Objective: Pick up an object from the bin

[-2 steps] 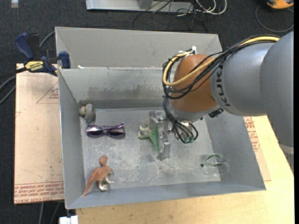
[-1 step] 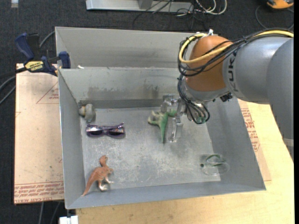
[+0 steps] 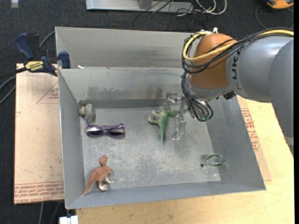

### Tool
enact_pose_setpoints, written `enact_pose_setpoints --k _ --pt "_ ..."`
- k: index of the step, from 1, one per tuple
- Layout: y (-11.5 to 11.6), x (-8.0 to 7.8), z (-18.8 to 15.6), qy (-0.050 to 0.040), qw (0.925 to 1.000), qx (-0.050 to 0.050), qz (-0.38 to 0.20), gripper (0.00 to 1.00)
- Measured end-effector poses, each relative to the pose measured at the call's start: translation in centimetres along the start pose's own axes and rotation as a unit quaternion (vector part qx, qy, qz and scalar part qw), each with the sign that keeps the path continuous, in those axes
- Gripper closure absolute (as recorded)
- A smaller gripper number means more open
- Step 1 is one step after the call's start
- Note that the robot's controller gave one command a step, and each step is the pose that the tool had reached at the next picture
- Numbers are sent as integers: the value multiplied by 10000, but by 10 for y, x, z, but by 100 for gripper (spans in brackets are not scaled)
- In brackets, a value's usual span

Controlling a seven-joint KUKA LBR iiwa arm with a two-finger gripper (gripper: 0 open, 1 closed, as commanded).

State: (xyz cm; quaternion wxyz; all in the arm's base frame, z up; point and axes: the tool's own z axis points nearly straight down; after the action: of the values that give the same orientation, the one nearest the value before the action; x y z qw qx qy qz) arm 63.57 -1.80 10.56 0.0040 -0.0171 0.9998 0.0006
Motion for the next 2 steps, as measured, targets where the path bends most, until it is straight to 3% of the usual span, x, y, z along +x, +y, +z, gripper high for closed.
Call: enact_pose_setpoints --k 1,2 --pt "13 26 21 -27 9816 -4 -1907 100" --pt "13 28 23 -1 9817 -11 -1906 0"
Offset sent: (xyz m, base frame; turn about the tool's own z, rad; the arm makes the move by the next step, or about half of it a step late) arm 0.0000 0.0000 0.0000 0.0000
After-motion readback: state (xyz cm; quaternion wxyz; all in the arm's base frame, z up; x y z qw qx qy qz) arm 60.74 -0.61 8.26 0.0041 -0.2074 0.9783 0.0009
